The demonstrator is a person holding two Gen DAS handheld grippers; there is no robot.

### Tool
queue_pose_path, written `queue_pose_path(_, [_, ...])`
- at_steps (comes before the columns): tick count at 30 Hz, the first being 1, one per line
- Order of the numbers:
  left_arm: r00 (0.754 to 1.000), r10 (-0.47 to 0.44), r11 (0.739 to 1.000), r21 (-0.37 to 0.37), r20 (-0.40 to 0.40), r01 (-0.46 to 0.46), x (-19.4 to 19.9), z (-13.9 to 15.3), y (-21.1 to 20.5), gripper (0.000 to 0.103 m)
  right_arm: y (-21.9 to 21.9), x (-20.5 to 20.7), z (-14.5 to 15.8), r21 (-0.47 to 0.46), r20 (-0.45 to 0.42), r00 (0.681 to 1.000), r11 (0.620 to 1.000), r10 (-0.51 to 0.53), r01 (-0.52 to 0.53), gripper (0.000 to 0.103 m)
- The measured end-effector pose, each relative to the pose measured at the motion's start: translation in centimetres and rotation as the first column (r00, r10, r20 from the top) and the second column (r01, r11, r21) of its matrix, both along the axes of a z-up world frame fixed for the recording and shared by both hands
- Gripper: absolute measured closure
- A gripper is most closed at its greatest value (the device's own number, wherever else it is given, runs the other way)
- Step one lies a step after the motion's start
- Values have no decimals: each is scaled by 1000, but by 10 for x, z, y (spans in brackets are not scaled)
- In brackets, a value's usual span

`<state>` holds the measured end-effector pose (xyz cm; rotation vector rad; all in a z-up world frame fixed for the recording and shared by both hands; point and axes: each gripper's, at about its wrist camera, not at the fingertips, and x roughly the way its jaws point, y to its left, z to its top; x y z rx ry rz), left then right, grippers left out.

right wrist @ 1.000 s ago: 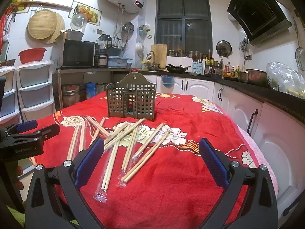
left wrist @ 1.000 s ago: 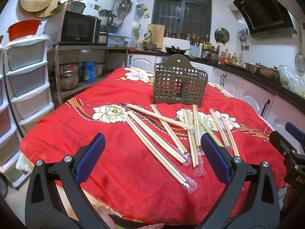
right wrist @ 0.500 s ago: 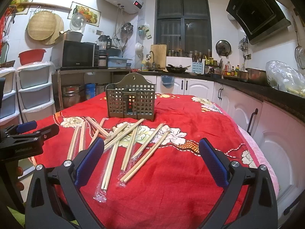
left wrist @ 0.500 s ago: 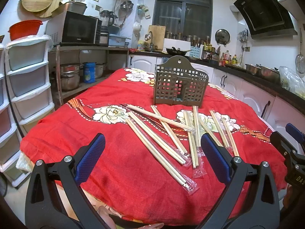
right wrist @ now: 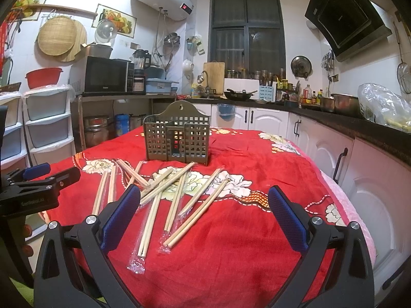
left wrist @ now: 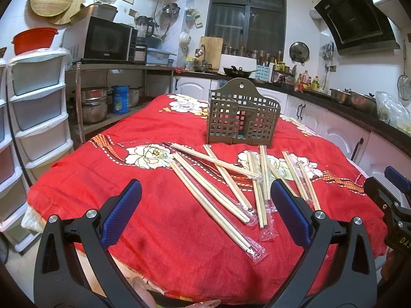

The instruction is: Organize utensils

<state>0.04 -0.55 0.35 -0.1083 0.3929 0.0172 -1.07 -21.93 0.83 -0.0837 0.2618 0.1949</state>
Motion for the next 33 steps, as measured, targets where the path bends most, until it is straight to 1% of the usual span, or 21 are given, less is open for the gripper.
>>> queue_pose_path(7, [1000, 14, 1000, -27, -12, -14, 8, 5, 8, 11, 1, 2, 7, -11, 8, 1000, 1000, 0, 0, 6])
queue_pose_path(15, [999, 28, 997, -71, -37, -31, 27, 9, 31, 11, 8, 25, 18, -40, -28, 999, 999, 31, -32, 6])
queue_pose_path(17, [998, 30, 995, -94, -49, -34, 34, 11, 37, 11, 11, 36, 19, -46, -57, 997, 998, 44, -47, 6])
queue_pose_path(19, [998, 24, 992, -124, -61, -31, 40, 13, 43, 11, 11, 49, 22, -25, -100, 993, 997, 68, -71, 6])
queue_pose_path(21, [997, 20, 989, -145, -72, -30, 49, 15, 48, 11, 10, 59, 22, -9, -127, 989, 997, 70, -72, 6])
queue_pose_path(25, [997, 26, 991, -130, -73, -35, 64, 20, 52, 11, 12, 81, 25, 10, -178, 979, 995, 99, -99, 6])
queue_pose_path(27, [996, 22, 989, -141, -81, -33, 73, 22, 56, 11, 14, 90, 26, 11, -197, 974, 994, 112, -112, 6])
queue_pose_path(28, [996, 18, 989, -146, -82, -30, 76, 23, 56, 11, 15, 94, 27, 17, -201, 972, 993, 119, -118, 6])
queue_pose_path(31, [996, 23, 991, -128, -84, -34, 87, 26, 57, 11, 19, 104, 28, 15, -203, 970, 991, 131, -131, 6])
queue_pose_path(33, [995, 22, 991, -127, -99, -35, 98, 27, 58, 11, 22, 109, 30, 16, -202, 969, 990, 141, -141, 6])
